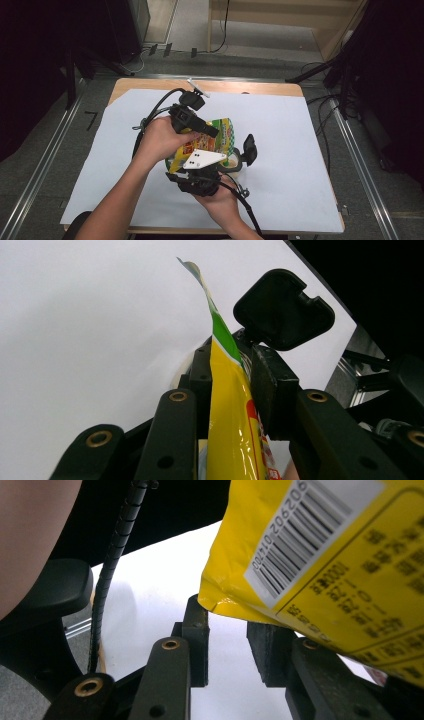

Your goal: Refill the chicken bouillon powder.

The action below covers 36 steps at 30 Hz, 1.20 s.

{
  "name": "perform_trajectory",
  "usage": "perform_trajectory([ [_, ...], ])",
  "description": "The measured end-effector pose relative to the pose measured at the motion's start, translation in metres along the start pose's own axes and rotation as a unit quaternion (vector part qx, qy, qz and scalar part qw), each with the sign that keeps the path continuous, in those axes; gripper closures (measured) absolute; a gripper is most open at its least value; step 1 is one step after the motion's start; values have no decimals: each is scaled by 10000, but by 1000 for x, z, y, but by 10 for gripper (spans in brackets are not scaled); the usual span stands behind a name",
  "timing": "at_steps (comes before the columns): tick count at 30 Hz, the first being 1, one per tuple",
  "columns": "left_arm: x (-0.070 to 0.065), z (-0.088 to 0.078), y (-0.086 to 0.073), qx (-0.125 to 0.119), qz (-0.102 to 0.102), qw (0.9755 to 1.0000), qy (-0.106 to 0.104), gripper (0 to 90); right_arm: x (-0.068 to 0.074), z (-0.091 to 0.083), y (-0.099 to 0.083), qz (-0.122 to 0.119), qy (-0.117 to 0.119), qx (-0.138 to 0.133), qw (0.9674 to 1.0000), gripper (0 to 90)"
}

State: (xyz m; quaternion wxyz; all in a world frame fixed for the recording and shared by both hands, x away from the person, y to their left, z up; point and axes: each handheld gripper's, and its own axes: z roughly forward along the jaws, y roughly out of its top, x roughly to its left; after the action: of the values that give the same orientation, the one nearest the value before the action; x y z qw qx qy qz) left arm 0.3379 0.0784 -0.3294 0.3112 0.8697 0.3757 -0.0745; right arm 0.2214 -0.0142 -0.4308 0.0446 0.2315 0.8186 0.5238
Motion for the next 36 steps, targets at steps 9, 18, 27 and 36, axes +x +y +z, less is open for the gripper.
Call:
perform_trajectory([
  [9,-6,1,2,-40,82,9999,84,724,-3,-2,0,16,-31,-41,10000,721],
  [18,-6,0,-1,-70,115,9999,107,724,-1,-1,-1,-54,-23,-4,10000,722],
  [27,-9,-3,-3,-118,175,9997,136,720,0,-2,-1,-106,-40,-19,9999,723],
  [36,-8,2,-1,-86,204,9997,105,719,-2,-3,-3,-65,-23,21,10000,722],
])
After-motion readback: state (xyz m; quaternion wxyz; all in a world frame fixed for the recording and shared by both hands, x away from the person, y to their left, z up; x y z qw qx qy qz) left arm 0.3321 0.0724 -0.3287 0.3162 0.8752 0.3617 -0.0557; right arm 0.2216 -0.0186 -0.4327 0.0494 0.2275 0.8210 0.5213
